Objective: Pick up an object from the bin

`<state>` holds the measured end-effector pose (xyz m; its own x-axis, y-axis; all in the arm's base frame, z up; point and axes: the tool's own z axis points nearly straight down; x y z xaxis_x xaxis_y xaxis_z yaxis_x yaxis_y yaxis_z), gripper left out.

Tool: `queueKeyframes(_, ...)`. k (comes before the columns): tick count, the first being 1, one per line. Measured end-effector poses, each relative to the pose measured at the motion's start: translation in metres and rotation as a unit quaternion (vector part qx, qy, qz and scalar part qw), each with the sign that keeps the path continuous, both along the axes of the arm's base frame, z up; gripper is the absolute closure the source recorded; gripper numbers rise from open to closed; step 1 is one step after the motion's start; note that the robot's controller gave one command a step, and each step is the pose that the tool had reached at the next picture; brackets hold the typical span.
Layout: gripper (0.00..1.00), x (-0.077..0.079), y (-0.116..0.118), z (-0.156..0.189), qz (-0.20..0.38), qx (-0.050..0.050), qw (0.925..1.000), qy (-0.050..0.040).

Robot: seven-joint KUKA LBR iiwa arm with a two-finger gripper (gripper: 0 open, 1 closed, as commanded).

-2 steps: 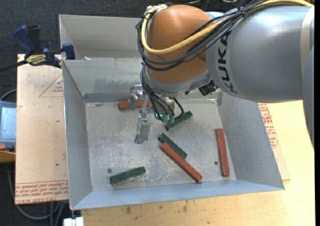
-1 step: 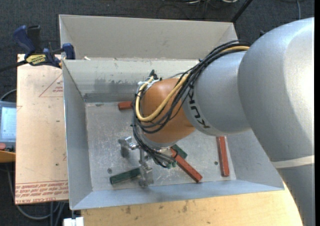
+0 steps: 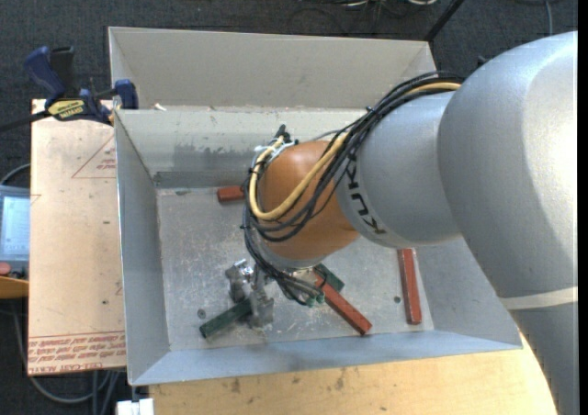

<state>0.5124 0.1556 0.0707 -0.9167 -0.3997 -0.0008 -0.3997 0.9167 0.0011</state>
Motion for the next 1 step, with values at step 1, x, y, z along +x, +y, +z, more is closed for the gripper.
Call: queueKeyframes(1, 1.0, 0.0063, -0.0179, 0.1471, 0.025, 0.001, 0.9997, -0.0052)
